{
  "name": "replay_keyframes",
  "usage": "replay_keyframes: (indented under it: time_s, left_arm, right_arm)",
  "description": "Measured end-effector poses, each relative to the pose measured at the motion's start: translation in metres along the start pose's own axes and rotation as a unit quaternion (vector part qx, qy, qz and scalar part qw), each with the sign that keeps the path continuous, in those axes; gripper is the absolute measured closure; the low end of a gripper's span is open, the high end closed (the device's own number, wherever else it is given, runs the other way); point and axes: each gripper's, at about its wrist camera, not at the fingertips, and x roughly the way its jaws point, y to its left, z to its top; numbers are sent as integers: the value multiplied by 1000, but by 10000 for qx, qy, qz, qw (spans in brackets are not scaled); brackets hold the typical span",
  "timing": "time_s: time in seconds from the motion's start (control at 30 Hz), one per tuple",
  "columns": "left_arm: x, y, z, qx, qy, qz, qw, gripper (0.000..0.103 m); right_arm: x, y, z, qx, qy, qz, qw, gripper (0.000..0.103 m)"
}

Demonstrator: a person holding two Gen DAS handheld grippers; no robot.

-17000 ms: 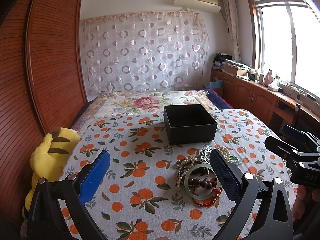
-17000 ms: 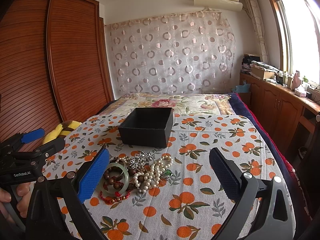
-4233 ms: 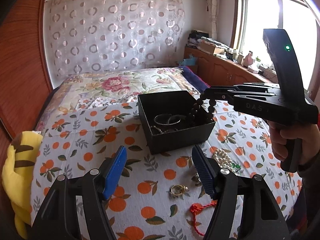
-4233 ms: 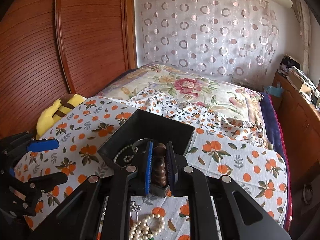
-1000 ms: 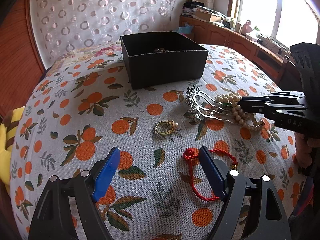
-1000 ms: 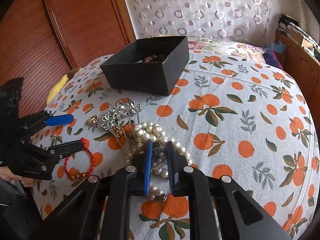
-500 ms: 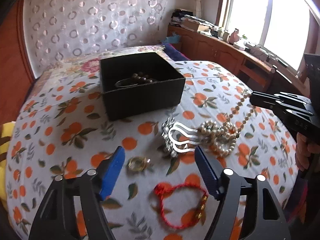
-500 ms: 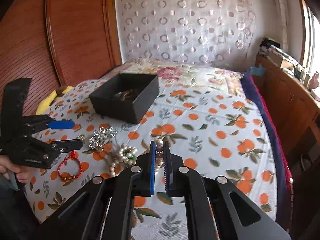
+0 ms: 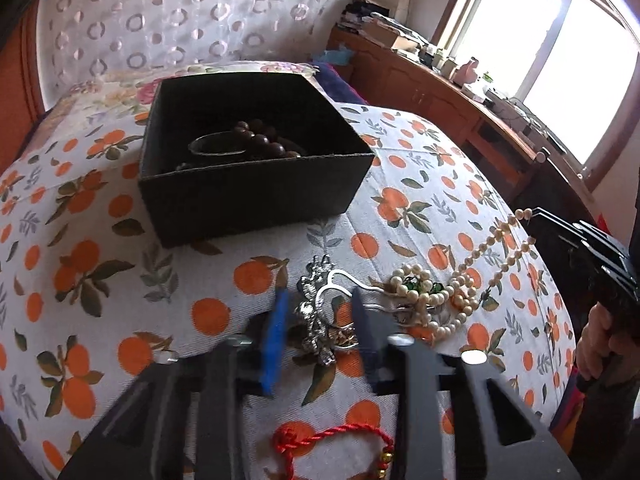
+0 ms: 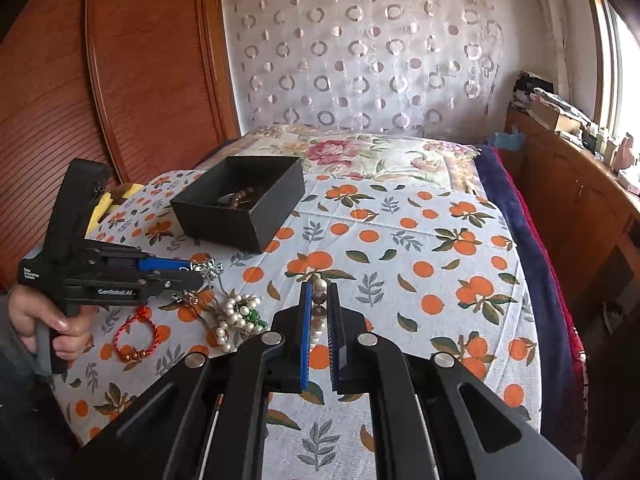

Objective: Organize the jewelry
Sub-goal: 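Lower the left tool onto the silver hair comb while the right holds the pearls, then carry the silver comb in the left tool and pearls in the right over the black box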

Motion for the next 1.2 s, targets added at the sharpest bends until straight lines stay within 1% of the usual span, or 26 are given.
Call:
replay_keyframes:
  time_s: [0.1, 0.23, 0.33, 0.5, 0.67, 0.8, 1.2]
  left_arm:
    - [-4, -1, -1, -12, -100, 51, 9999, 91]
    - [-20, -8, 0, 113, -410, 195, 9989, 92]
    - [-39, -16, 1, 318, -717, 441, 9959, 94]
    - [-63, -23, 6, 554, -1104, 823, 9889, 96]
    - [-73, -25, 10, 586, -1271, 857, 9864, 96]
    - [-82, -28, 12, 650, -1393, 960, 9834, 96]
    - [-102, -22, 24, 606, -1640, 1066, 9788, 96]
  right_arm:
    - [-1, 2, 1, -16, -18, 47, 10000, 95]
    - [-3, 4, 4, -48, -50, 72, 10000, 95]
    - [-6, 7, 7, -68, -85, 79, 9999, 95]
    - [-11, 13, 18, -165, -181, 110, 9996, 95]
    - [-14, 23, 30, -257, -282, 181, 9991, 95]
    - [-19, 32, 42, -356, -415, 239, 9982, 95]
    - [-43, 49, 97, -540, -970, 329, 9933, 95]
